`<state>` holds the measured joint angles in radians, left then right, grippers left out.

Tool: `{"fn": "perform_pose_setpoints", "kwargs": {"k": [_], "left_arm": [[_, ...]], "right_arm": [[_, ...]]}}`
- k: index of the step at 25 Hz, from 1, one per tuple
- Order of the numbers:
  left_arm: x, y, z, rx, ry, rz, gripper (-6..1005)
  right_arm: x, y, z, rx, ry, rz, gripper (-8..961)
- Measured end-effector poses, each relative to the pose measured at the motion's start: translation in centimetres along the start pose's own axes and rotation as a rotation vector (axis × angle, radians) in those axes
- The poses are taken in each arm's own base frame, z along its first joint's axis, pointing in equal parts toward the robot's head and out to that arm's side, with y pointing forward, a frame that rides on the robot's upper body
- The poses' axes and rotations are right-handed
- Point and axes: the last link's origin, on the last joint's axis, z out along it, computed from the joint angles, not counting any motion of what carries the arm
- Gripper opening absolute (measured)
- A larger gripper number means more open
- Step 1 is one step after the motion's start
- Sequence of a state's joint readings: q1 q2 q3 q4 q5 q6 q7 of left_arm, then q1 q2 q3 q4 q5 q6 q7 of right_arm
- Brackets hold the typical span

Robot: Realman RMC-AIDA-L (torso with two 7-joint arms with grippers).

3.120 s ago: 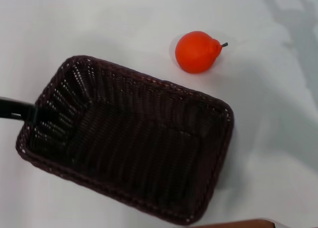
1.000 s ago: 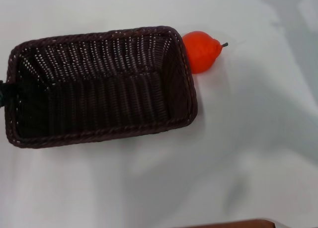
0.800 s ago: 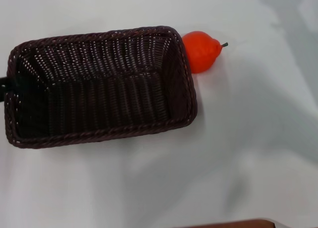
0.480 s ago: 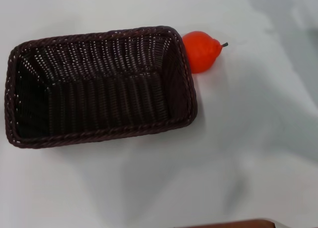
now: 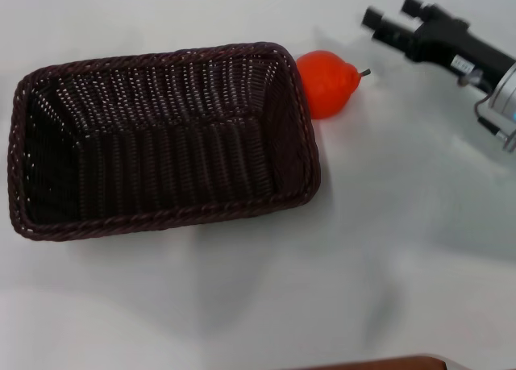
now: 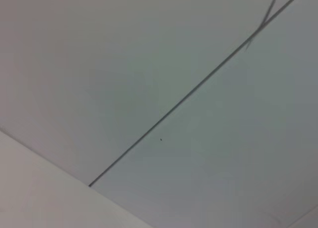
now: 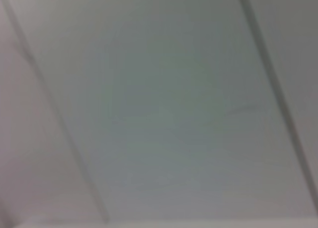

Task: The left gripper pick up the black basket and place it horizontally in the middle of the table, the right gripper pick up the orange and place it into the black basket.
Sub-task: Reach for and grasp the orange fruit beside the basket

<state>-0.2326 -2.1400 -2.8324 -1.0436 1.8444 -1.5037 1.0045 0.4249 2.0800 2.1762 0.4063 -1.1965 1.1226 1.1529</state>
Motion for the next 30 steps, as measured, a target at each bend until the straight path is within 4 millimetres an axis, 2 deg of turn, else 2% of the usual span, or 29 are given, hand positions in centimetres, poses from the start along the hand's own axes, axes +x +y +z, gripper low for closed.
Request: {"fn": "perform_pose_setpoints", "kwargs": {"k": [5,10,18,24,30], "left_arm": [[-0.2,-0.3,0.1,0.001,0.005,0.003,734],[-0.4,-0.5,0.5,-0.002,-0.001,-0.011,734],[-0.5,-0.4,0.6,-0.015,-0.006,-0.013,735],[-0.6,-0.3,0.8,-0.020,-0.004,0.001,734],[-0.4,-0.2,0.8,-0.031,0.020,-0.007,734]], "right_arm": [[-1.1,-1.0,0.0,0.073,-0.117,0.008,944],[-2.0,-1.0,0.5,0.069,-0.207,0.009,941],[-2.1,-1.1,1.9,0.053,-0.257,0.005,935],[-2.2,-1.6,3.1,0.059,-0.304,-0.020,812],[-1.9,-1.5,3.1,0.055,-0.305,-0.013,685]]}}
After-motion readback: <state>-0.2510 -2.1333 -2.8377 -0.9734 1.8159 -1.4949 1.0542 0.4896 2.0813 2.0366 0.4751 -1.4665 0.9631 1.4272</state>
